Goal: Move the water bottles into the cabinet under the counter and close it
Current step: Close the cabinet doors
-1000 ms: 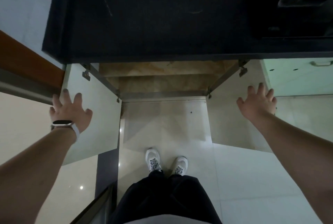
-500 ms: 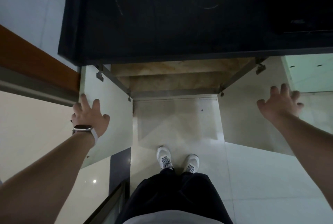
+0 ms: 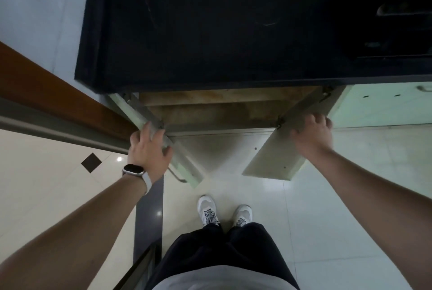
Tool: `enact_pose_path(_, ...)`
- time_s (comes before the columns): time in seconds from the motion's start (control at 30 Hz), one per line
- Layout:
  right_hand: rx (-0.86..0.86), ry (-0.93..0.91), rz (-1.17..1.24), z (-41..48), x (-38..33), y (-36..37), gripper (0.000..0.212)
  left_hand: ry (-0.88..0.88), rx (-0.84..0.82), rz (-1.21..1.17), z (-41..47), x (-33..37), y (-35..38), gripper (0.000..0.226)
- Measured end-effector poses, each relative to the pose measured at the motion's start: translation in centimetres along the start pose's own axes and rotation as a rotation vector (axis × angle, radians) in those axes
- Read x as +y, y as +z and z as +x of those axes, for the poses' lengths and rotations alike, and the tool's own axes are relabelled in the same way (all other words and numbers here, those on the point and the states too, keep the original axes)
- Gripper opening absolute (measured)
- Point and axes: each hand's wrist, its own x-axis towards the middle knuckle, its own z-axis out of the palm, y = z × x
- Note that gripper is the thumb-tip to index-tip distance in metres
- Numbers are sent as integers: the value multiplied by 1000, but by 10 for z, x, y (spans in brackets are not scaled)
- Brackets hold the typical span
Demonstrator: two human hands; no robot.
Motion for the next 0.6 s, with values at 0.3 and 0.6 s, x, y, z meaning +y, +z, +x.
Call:
enact_pose_path(0.3, -195, -513, -245, -28, -23, 13, 66, 474, -78, 252, -10, -3, 15, 61)
enact_pose_path(0.6, -273, -855, -395, -10, -24, 13, 69, 546, 100, 279, 26, 41, 8, 31)
